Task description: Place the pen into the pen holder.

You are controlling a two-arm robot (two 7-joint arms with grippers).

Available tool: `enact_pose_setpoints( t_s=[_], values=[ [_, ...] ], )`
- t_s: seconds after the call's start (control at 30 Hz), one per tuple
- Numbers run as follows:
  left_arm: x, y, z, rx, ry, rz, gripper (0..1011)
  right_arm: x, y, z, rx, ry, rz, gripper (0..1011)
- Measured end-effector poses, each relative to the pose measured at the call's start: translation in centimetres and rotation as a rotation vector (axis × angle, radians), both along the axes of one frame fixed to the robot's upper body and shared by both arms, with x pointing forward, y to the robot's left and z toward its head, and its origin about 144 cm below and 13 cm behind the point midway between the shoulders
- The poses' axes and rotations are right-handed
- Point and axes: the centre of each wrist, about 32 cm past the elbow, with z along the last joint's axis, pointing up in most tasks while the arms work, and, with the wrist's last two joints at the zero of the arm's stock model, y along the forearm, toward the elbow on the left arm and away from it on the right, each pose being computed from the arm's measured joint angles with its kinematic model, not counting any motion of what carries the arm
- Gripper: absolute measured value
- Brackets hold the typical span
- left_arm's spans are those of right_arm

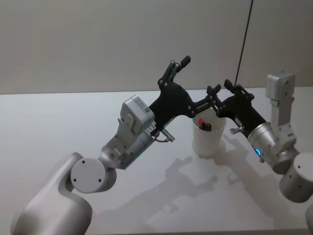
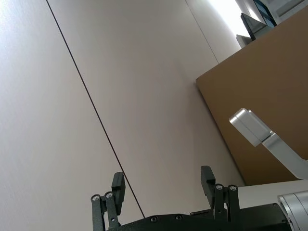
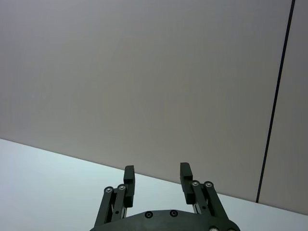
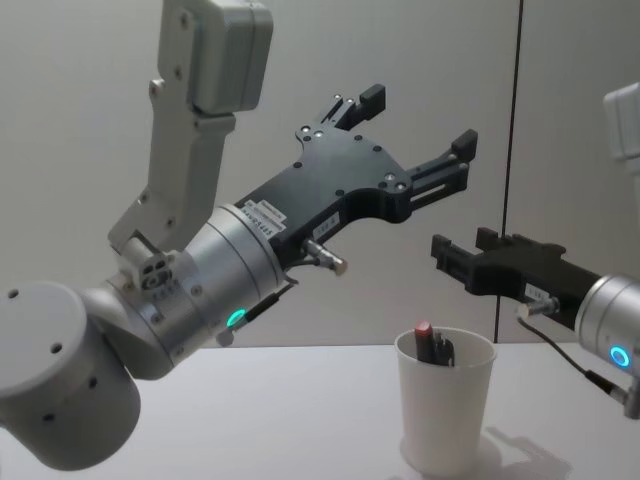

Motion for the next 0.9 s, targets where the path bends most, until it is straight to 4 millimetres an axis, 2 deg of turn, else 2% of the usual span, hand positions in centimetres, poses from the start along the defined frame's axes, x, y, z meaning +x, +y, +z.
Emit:
enact_pose_setpoints(
  t_s=[0.03,0.07,0.17,0.53,0.9],
  values=[
    [0.0,0.0,0.0,0.0,0.0,0.0,1000,0.02,0.02,-0.07,-0.002,0.002,0.0,589],
    [0.0,0.0,0.0,0.0,0.0,0.0,1000,0.04,0.04,-0.11,-0.003,0.003,-0.001,589],
    [0.0,0.0,0.0,0.0,0.0,0.0,1000,0.09,0.09,-0.22,-0.006,0.006,-0.002,729],
    [0.0,0.0,0.0,0.0,0.0,0.0,999,0.2,0.18,-0.44,-0.012,0.012,-0.004,1000],
    [0.0,0.0,0.0,0.0,0.0,0.0,999,0.24,0.22,-0.56,-0.015,0.014,-0.005,1001]
  ],
)
